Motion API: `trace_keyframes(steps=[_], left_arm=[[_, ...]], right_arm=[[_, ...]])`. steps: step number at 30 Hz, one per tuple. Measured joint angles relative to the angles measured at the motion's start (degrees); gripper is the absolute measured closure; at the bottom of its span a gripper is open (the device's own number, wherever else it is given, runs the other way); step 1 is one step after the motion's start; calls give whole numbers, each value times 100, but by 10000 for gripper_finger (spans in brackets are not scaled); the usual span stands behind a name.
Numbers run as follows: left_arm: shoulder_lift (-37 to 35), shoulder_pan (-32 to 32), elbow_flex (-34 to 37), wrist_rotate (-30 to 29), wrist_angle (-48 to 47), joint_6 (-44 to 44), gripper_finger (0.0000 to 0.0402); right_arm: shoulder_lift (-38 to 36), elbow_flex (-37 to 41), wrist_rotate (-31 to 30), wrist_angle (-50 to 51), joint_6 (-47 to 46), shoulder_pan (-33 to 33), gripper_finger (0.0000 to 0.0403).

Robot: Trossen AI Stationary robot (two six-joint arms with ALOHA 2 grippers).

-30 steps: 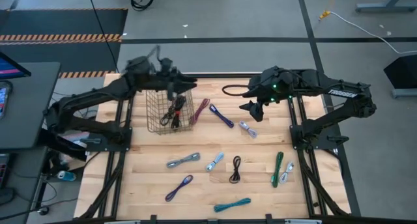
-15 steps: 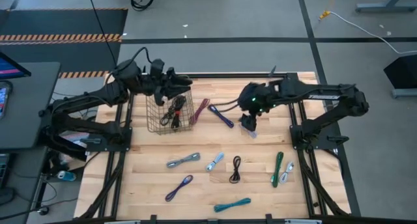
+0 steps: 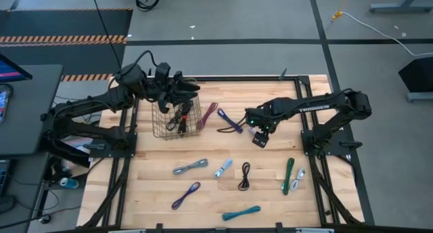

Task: Pick and place USB-C Cables
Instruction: Put the purple charger cable into the gold wire basket

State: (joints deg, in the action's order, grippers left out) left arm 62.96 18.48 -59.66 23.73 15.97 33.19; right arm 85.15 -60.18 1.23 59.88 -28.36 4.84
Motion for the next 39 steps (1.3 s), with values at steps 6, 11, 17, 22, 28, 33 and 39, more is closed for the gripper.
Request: trace_keyframes(steps=[6,11,17,22,28,33,39], left_arm=[[0,0,0,13,-2,0,207],[0,0,3,14,4,2,207],[0,4,4,15,-9,3,207],[0,4,4,18,-7,4,207],[0,4,4,17,-11,15,207],[0,4,4,17,-13,16,209],[0,4,4,17,-20,13,209]], right_arm=[[182,418,1,-928,9,137,138],[364,536,-75,-1148,313,318,138],[660,538,-70,-1232,755,617,138],[975,538,119,-1401,1057,801,138],[1386,517,469,-1815,1232,919,139],[1555,501,506,-1756,1233,938,175],[1328,535,403,-1691,1240,944,319]])
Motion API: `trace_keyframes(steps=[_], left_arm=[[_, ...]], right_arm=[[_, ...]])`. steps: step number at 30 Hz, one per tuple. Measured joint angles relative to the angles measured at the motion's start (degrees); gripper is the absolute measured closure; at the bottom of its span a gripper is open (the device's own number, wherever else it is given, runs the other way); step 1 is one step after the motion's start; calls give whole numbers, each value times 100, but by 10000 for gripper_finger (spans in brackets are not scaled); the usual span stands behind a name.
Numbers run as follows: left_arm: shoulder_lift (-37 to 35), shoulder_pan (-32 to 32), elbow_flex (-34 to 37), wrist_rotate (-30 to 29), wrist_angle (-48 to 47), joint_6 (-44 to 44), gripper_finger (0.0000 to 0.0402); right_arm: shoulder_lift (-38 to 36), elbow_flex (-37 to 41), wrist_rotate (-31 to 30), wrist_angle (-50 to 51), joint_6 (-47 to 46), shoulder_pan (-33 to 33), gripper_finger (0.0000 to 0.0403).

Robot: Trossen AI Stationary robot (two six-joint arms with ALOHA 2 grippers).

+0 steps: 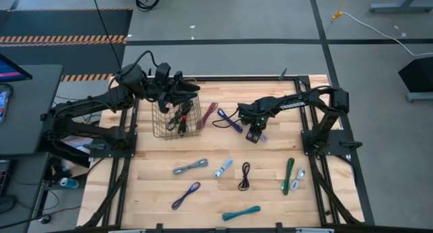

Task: Pick and place USB-C Cables
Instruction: Put the purple charger cable into the gold wire basket

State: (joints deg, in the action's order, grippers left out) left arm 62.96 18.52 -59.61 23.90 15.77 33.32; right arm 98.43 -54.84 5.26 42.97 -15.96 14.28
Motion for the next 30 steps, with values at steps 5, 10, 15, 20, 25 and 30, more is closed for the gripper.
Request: trace_keyframes(steps=[5,10,15,20,25,30], left_arm=[[0,0,0,0,-20,-1,209],[0,0,0,2,-120,-2,209],[1,0,0,2,-114,-2,210],[0,0,0,2,-101,-9,210],[0,-1,0,3,-104,-103,210],[1,0,0,2,-123,-268,209]], right_arm=[[-478,12,340,51,-365,-61,368],[-1162,-250,255,66,-720,-289,368],[-1758,-886,166,-325,-835,-423,368],[-2020,-1518,255,-1142,-571,-442,368],[-1956,-1976,766,-1905,-214,-359,368],[-1909,-2415,942,-2085,74,-350,368]])
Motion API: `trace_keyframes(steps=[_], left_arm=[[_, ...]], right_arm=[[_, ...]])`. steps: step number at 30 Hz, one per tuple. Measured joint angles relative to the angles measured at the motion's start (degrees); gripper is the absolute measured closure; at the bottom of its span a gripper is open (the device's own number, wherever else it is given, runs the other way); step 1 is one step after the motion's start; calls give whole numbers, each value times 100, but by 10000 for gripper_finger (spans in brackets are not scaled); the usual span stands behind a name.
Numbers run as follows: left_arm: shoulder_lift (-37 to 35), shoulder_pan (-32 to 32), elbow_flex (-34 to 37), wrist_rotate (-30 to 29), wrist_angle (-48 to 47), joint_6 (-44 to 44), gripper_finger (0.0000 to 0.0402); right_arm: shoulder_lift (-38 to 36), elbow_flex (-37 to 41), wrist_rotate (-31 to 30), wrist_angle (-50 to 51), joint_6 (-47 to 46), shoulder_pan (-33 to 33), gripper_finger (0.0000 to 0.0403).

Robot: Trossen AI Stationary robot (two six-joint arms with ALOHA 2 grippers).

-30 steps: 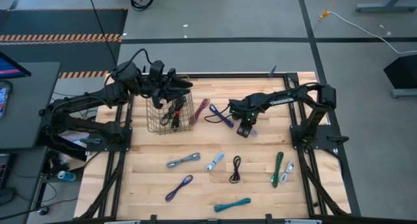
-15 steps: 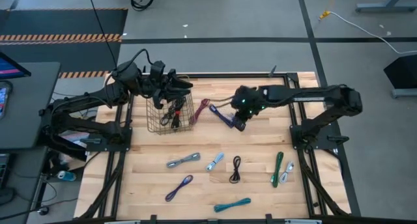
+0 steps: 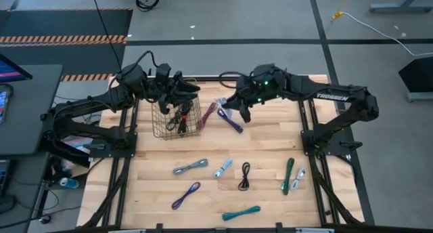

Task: Pick and place USB-C Cables
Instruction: Put the purple charger cable into the gold wire basket

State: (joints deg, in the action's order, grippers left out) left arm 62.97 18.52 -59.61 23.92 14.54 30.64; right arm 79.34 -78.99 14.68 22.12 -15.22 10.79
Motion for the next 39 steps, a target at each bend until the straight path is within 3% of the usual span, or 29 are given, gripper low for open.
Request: trace_keyframes(steps=[7,14,19,25,32,39], left_arm=[[145,-69,2,-9,-68,141,209],[562,-437,-2,132,1424,173,202],[666,-529,0,177,1195,141,172],[903,-447,-7,-89,1264,-29,147],[1232,-160,-2,-314,1373,-48,149],[1411,-83,2,-315,2084,-36,149]], right_arm=[[1,-644,54,-64,522,-60,368],[1,-764,46,-56,644,-42,368],[1,-764,9,-164,729,-37,368],[17,-769,2,-377,749,-66,368],[25,-769,29,-457,762,-64,368],[25,-771,45,-494,835,-63,368]])
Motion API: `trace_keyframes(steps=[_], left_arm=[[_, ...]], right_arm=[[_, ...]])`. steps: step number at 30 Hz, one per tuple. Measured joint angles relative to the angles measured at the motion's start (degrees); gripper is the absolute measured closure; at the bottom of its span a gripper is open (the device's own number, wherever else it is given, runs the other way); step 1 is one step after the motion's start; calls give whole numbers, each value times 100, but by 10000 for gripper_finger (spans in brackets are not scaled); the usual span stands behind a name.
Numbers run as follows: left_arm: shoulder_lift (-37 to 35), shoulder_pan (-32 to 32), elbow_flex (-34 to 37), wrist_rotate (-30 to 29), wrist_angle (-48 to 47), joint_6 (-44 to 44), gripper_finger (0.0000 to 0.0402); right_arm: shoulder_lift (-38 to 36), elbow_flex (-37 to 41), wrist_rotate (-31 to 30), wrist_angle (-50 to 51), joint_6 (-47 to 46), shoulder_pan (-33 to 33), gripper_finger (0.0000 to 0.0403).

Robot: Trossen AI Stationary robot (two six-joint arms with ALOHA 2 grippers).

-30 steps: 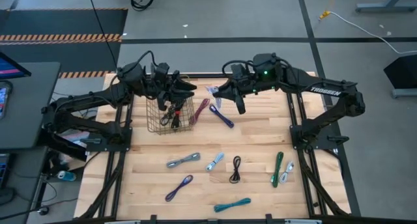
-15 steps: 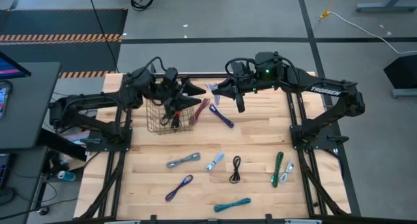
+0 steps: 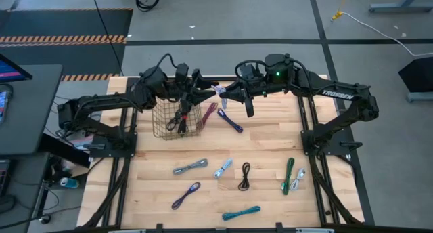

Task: Pick and place USB-C Cables
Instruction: Put the purple charger cable into the gold wire basket

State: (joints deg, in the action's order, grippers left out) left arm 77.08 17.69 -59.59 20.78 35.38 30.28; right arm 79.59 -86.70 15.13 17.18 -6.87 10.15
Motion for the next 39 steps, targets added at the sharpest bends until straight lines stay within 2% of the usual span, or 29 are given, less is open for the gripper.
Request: trace_keyframes(steps=[6,22,39], left_arm=[[-15,-32,0,254,261,50,150],[-9,-87,0,280,275,-140,150],[-9,-90,-8,286,97,-151,153]], right_arm=[[6,2,8,14,109,84,368],[7,2,11,-90,206,240,368],[579,11,434,-610,28,236,368]])
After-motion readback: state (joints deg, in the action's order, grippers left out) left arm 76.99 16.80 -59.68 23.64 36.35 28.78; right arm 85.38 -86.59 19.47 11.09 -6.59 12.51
